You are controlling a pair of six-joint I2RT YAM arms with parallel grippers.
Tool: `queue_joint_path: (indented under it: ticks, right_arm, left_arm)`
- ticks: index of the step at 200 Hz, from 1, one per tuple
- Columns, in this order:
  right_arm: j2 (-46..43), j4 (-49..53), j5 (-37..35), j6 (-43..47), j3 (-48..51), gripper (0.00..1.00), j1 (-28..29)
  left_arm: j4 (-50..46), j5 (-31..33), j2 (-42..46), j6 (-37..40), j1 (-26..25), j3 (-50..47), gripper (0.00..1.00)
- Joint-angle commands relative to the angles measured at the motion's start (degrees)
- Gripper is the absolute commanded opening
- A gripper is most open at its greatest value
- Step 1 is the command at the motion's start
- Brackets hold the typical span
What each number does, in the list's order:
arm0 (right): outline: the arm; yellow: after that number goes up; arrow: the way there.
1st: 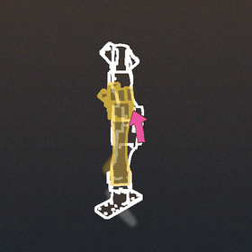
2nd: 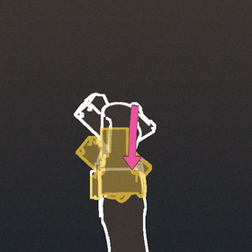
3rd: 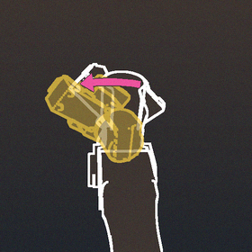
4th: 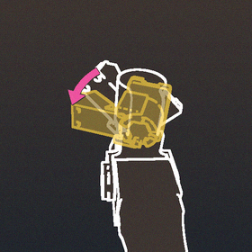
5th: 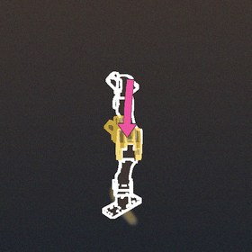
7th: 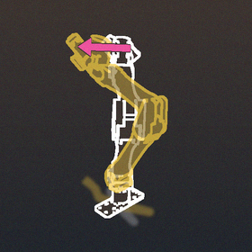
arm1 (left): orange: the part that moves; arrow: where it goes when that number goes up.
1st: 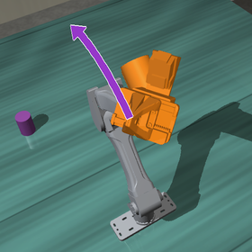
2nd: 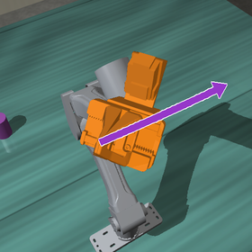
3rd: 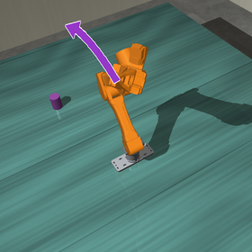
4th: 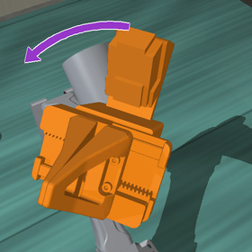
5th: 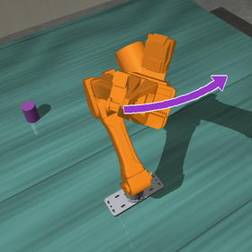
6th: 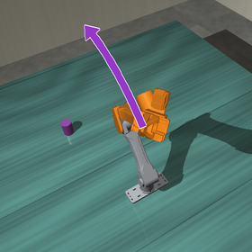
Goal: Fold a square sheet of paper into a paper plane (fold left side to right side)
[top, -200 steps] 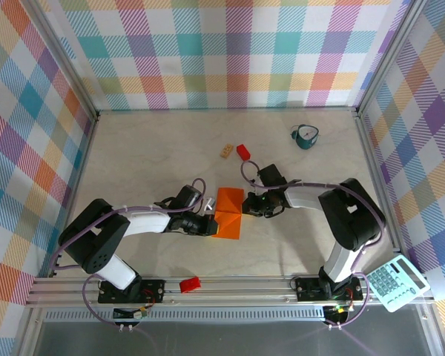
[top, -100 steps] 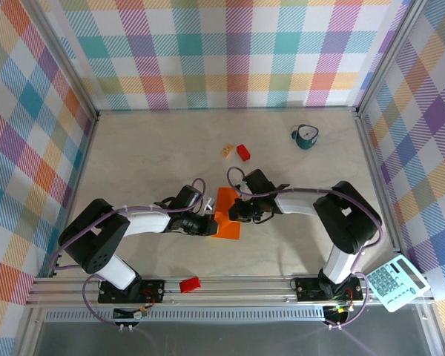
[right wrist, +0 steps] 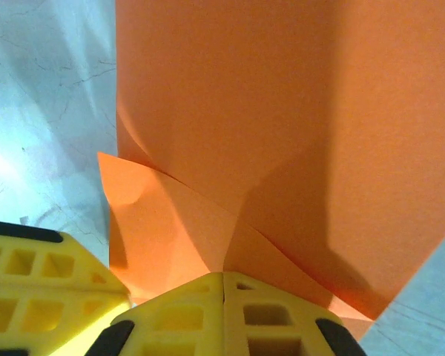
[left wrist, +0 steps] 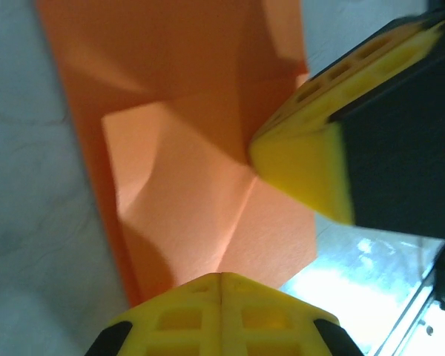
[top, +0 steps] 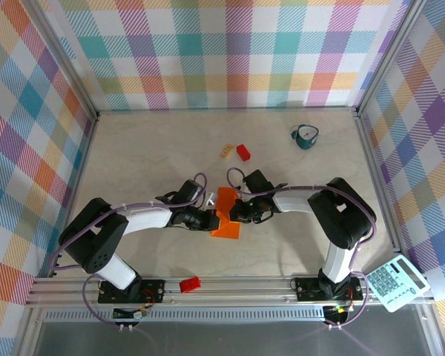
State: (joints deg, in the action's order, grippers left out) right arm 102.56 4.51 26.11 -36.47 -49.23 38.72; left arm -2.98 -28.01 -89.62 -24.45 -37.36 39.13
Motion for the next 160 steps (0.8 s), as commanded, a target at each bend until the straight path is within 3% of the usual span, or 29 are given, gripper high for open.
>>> queue_joint_path:
  ticks: [1,51,160]
  right_arm:
    - [2.83,4.48,-2.64,0.58,1.06,0.0,-0.14]
    - [4.13,5.43,-2.83,0.63,0.58,0.0,-0.14]
    - [5.08,6.71,-3.08,1.22,0.14,0.0,-0.31]
  left_arm:
    - [-0.09,-2.52,1.06,0.02,-0.25,1.88,0.0]
    - [2.71,-4.73,-3.12,-0.31,-1.21,3.63,0.0]
    - [2.99,-3.06,-6.49,0.71,-1.31,1.51,0.0]
